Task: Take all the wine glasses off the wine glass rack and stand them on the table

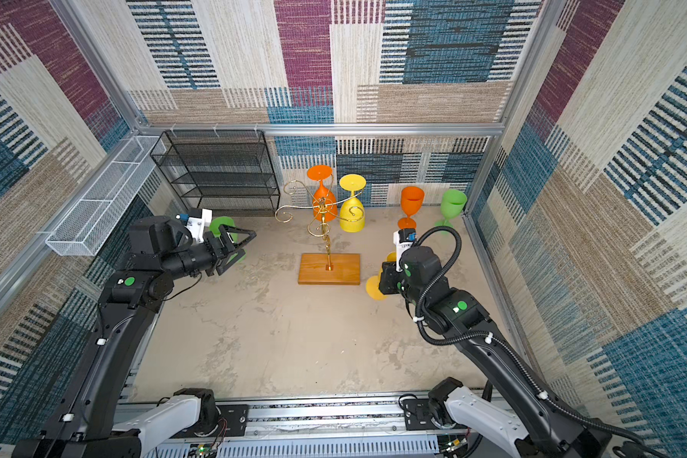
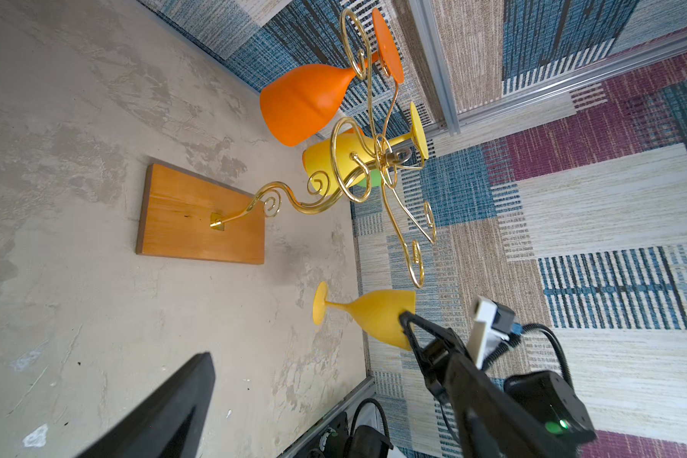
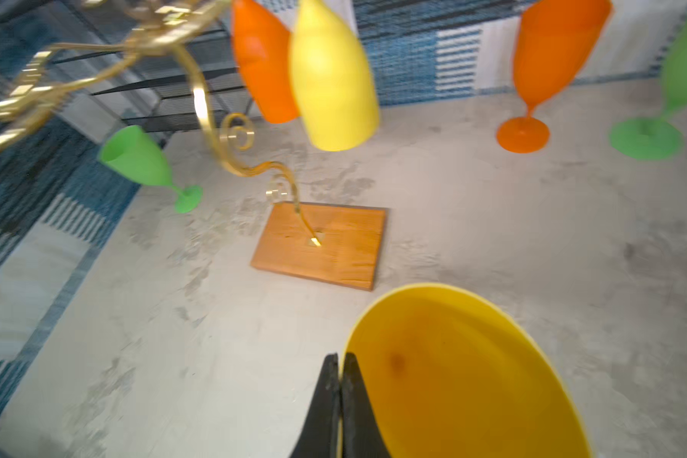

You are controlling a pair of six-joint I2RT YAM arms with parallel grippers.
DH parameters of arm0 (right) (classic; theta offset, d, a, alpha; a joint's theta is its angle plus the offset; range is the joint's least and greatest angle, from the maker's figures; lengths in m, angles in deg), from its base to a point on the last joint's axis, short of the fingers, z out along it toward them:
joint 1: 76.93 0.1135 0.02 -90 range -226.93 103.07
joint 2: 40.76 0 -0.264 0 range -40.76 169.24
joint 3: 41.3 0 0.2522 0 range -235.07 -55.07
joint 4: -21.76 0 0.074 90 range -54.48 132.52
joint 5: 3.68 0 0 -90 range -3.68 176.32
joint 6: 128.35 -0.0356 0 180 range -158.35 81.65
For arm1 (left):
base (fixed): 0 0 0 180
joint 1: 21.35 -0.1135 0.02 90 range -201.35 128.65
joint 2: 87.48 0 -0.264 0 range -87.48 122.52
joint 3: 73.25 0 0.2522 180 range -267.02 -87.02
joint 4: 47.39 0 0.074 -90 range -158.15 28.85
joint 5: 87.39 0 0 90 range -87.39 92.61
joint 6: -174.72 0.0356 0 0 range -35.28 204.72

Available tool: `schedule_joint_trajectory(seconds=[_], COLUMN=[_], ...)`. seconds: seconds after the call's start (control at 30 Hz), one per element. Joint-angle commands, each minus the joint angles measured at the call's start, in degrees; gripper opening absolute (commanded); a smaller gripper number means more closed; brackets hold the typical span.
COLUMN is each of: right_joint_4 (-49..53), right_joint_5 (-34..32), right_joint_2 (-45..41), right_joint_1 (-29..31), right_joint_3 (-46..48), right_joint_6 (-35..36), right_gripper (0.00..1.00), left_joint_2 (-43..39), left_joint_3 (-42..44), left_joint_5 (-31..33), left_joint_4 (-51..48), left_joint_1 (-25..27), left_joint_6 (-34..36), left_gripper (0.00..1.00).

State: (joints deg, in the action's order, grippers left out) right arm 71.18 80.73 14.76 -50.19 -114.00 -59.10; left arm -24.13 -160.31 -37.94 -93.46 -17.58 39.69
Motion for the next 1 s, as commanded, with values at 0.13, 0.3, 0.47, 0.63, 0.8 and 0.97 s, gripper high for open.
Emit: schedule_joint_trajectory(seconds=[0.13, 0.3, 0.47, 0.63, 0.8, 0.97], right_joint_4=[-8.85, -15.70, -20.53, -24.28, -24.42, -25.08], right_joint_5=[4.38, 3.90, -1.08, -2.65, -4.90, -3.40], right_joint_2=[9.11, 17.16, 24.74, 30.18, 35.79, 39.39], right_joint_1=[-14.89, -23.02, -26.73, -29.80, -31.54, -32.72], right_joint_3=[0.40, 0.16, -3.16, -6.63, -11.87, -15.07], right_joint_6=[0.97, 2.96, 4.57, 5.93, 8.90, 10.06], right_gripper=[0.00, 0.00, 0.00, 0.00, 0.00, 0.00], left_joint_2=[-1.47, -1.67, 0.71, 3.08, 3.52, 3.71], left_joint_3=[0.27, 0.17, -1.56, -4.00, -4.64, -4.83], left_joint_5=[-0.51, 0.28, -0.66, -1.02, -0.33, -0.01], left_joint_4=[0.22, -1.50, -3.00, -5.57, -6.40, -6.34], left_joint_1=[-0.12, -0.19, -0.18, -0.24, -0.31, -0.28], left_joint_6=[3.60, 5.39, 6.29, 8.02, 8.97, 8.83], left_gripper=[0.93, 0.93, 0.91, 0.90, 0.90, 0.90])
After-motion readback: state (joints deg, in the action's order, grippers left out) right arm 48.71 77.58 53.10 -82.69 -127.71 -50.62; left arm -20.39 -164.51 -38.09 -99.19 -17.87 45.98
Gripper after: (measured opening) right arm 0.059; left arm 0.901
